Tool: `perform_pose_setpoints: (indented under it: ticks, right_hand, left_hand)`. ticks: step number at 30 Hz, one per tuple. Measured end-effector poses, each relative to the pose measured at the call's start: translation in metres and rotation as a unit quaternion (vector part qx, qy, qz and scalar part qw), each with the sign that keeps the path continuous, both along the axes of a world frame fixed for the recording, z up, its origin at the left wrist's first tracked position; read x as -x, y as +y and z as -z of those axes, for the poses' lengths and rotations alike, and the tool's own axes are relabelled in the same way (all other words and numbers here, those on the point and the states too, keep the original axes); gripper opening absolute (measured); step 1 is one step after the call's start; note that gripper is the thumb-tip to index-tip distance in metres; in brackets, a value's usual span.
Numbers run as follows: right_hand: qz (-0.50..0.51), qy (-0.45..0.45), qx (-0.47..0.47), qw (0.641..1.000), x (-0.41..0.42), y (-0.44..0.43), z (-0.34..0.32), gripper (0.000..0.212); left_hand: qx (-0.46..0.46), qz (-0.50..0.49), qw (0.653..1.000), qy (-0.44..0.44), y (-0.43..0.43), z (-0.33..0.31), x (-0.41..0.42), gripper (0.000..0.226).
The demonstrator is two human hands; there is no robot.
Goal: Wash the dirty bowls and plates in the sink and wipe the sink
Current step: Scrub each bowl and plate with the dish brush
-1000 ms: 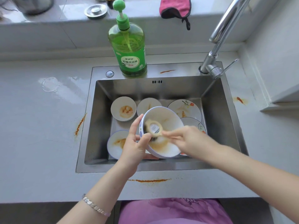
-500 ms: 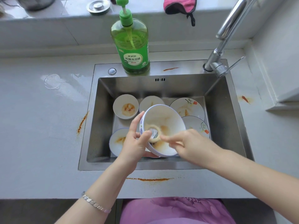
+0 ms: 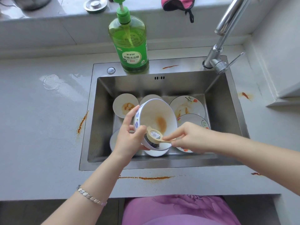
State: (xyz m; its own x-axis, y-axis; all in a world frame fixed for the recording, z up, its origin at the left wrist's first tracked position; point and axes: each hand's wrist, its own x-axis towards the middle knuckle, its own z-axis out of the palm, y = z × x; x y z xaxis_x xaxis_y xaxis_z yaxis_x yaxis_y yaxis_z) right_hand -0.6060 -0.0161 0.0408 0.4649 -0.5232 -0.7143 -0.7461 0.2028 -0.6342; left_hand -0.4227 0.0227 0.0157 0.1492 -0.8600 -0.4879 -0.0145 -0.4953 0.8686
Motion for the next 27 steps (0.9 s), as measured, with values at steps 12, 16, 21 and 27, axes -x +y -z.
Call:
perform_pose_setpoints:
  ticks: [12, 16, 21, 27]
  right_hand:
    - [-0.060, 0.087, 0.178, 0.978, -0.007, 0.016, 0.016, 0.040]
    - [0.002, -0.002, 0.042, 0.999, 0.007, 0.003, 0.007, 0.031]
    - [-0.149, 0.207, 0.297, 0.920, 0.012, 0.002, 0.005, 0.048]
    - [-0.094, 0.156, 0.247, 0.952, 0.030, 0.002, 0.013, 0.036]
  left_hand:
    - [0.046, 0.019, 0.998, -0.024, -0.009, -0.007, -0.001, 0.058]
    - [0.027, 0.024, 0.999, -0.027, -0.008, -0.004, -0.008, 0.058]
    - [0.029, 0.042, 0.998, -0.033, -0.013, -0.005, -0.009, 0.057]
    - [-0.014, 0.058, 0.998, -0.028, -0.014, -0.004, -0.016, 0.055]
